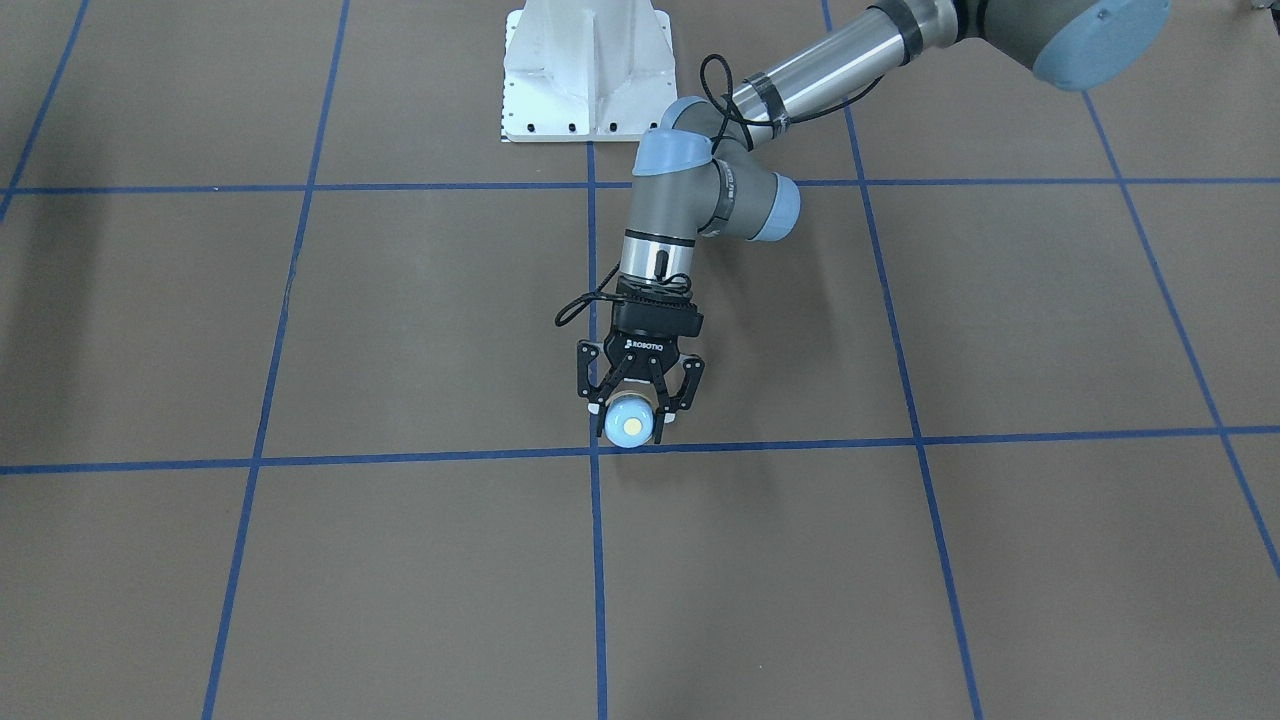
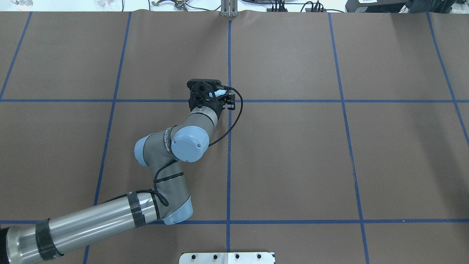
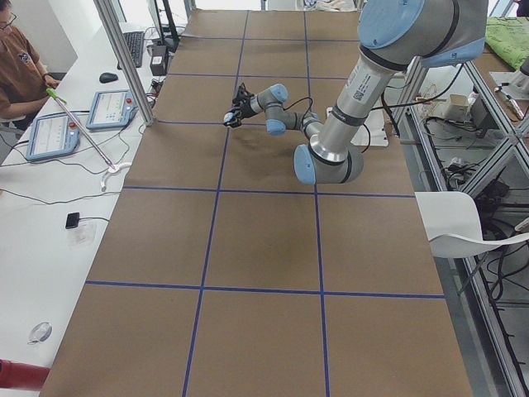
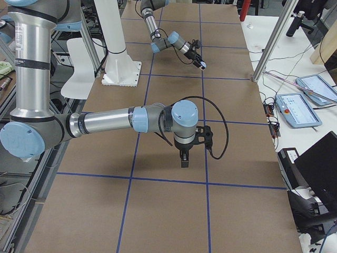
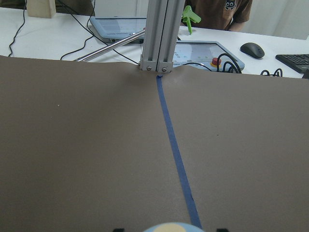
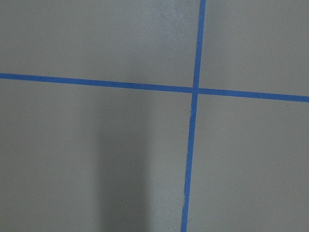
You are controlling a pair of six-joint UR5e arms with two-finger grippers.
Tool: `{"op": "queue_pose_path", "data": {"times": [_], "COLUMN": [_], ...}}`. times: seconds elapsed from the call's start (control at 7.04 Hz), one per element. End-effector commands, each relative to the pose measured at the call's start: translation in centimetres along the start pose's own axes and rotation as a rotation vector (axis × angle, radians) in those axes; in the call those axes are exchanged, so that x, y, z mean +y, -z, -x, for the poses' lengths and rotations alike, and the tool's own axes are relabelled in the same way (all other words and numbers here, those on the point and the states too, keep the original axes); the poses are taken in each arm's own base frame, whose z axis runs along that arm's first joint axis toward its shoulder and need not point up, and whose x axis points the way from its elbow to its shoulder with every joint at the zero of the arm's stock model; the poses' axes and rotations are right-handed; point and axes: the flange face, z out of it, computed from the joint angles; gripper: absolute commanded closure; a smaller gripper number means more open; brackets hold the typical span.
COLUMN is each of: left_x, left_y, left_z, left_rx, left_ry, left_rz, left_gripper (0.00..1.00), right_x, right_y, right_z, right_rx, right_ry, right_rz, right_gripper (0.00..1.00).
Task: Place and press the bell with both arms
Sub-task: 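Carry the blue bell with the left gripper toward the table center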
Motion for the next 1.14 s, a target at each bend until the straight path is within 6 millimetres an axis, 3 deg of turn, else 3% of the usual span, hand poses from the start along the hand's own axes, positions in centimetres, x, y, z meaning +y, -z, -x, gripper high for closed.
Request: {"op": "queue_pose_path", "data": {"times": [0.0,0.43,0.57,0.71,0.85,0.99], "left_x": [1.3,1.7,1.9,2.0,1.9,2.4], "left_y": [-0.3,-1.2,-1.3,-1.3,-1.2,-1.0], "left_z": [-1.7,-3.0,-3.1,-3.2,-3.5,-3.7], "left_rx": [-0.008,-0.020,-0.021,-0.020,-0.019,-0.023], "left_ry": [-0.011,-0.021,-0.023,-0.022,-0.021,-0.023], "left_rz": [-0.005,0.002,0.004,0.006,0.005,-0.010], "left_gripper": [1.00,1.00,0.96,0.75,0.13,0.00], "right_x": [0.0,0.1,0.2,0.2,0.2,0.1], "right_y": [0.0,-0.2,-0.2,-0.2,-0.2,-0.1], "right_z": [0.0,-0.2,-0.2,-0.2,-0.2,-0.1], "right_rx": [0.001,0.001,0.003,0.004,0.004,0.001], "right_ry": [0.000,-0.004,-0.004,-0.004,-0.004,-0.003], "right_rz": [0.000,0.004,0.004,0.004,0.004,0.003], "right_gripper": [0.00,0.00,0.00,0.00,0.00,0.00]}}
